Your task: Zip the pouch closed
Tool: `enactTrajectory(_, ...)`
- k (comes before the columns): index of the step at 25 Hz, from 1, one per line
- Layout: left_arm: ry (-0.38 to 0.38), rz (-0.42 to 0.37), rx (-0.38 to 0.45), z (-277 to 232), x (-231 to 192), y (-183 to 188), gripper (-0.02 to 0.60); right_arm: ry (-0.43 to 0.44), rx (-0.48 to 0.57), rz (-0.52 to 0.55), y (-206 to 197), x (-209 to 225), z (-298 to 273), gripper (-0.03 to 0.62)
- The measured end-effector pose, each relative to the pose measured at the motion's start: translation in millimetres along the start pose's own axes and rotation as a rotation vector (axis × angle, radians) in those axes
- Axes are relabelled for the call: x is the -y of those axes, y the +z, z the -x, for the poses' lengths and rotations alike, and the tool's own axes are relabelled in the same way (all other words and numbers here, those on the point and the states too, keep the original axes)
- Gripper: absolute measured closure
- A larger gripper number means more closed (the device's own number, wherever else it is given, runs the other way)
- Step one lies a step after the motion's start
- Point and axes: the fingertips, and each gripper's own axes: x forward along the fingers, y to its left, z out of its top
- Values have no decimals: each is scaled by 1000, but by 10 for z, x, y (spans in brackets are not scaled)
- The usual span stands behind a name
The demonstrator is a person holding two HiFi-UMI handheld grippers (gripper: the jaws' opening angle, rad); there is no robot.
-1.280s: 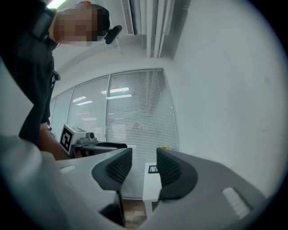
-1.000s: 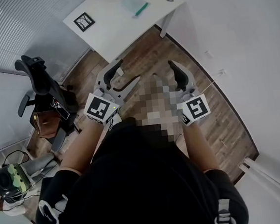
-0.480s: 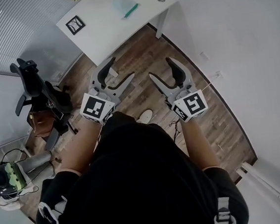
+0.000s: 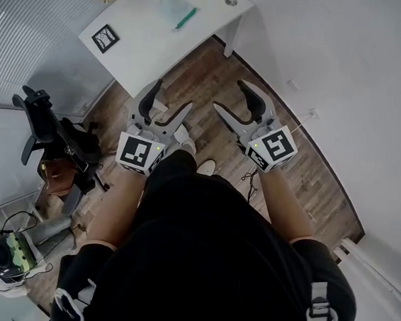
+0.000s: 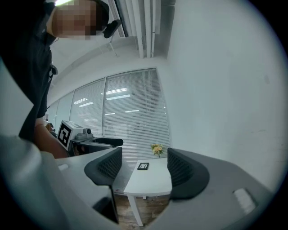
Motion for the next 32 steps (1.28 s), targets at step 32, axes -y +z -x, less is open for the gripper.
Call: enactTrajectory(32,44,44,-1,-1426,-2378,-116,255,45,-153,-32,-163,1414,-2553,269)
